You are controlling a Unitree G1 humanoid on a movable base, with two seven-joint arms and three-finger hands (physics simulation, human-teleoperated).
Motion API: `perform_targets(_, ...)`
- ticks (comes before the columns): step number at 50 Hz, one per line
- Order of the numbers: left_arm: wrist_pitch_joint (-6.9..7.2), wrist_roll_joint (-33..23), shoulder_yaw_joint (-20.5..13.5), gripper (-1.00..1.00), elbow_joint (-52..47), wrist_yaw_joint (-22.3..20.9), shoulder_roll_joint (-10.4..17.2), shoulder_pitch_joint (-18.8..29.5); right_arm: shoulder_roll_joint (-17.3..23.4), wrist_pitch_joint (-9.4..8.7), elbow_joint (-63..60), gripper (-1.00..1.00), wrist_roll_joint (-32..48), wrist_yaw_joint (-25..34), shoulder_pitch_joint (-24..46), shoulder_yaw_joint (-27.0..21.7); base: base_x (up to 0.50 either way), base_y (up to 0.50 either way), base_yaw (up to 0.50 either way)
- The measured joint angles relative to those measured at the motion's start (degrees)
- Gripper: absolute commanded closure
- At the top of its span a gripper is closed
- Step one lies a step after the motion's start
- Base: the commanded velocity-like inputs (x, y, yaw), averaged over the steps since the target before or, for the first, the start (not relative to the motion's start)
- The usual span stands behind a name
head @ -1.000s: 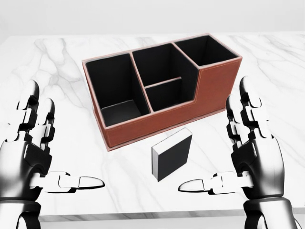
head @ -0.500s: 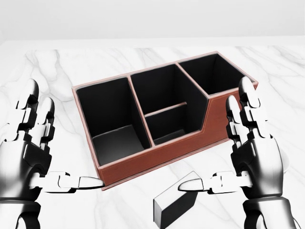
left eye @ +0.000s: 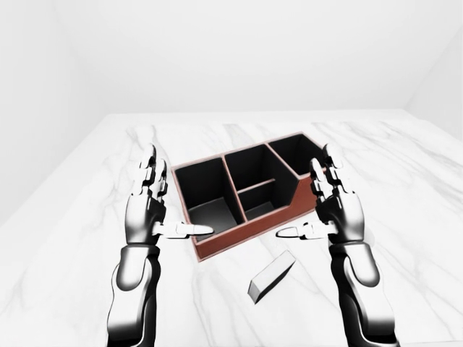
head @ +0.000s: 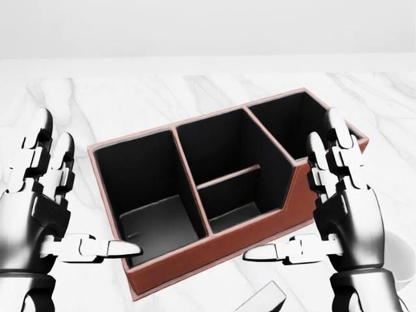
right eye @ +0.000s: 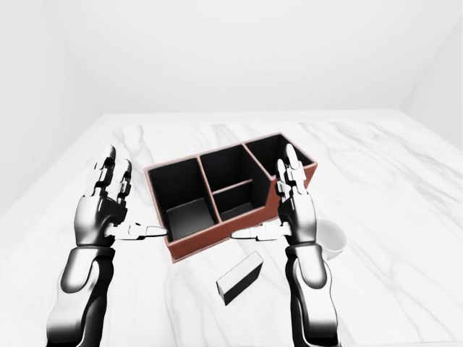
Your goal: Pick up the book and place it in the front compartment of the caddy.
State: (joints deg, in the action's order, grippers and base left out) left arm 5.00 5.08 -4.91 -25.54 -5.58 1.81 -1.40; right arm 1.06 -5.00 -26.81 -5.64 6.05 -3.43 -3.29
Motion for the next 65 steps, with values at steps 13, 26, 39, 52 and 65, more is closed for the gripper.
perform_targets(13, 0.0, 0.0, 0.1, -1.0, 0.3, 0.0, 0.0, 0.2, 0.0, 0.0, -1.0, -1.0, -0.3, 0.7, -0.5, 0.5, 0.33, 0.0, 0.0)
perform_targets(26, 0.0, 0.0, 0.1, -1.0, 0.1, -0.1, 0.0, -0.1, 0.0, 0.0, -0.7, -1.0, 1.3, 0.4, -0.6, 0.9, 0.0, 0.0, 0.0)
perform_targets(39, 0.0, 0.2, -0.2, -1.0, -0.2, 0.0, 0.1, 0.1, 0.5, 0.0, -1.7, -1.0, 3.5, 0.4, -0.1, 0.5, 0.0, 0.0, 0.0)
perform_targets(52, 0.0, 0.3, -0.5, -1.0, -0.2, 0.0, 0.2, 0.3, 0.7, 0.0, -3.2, -1.0, 7.0, 1.4, 0.3, 0.7, 0.0, 0.0, 0.0)
perform_targets(65, 0.0, 0.4, -0.6, -1.0, -0.2, 0.0, 0.2, 0.4, 1.5, 0.0, -3.9, -1.0, 10.4, 3.5, 1.2, 0.1, 0.0, 0.0, 0.0)
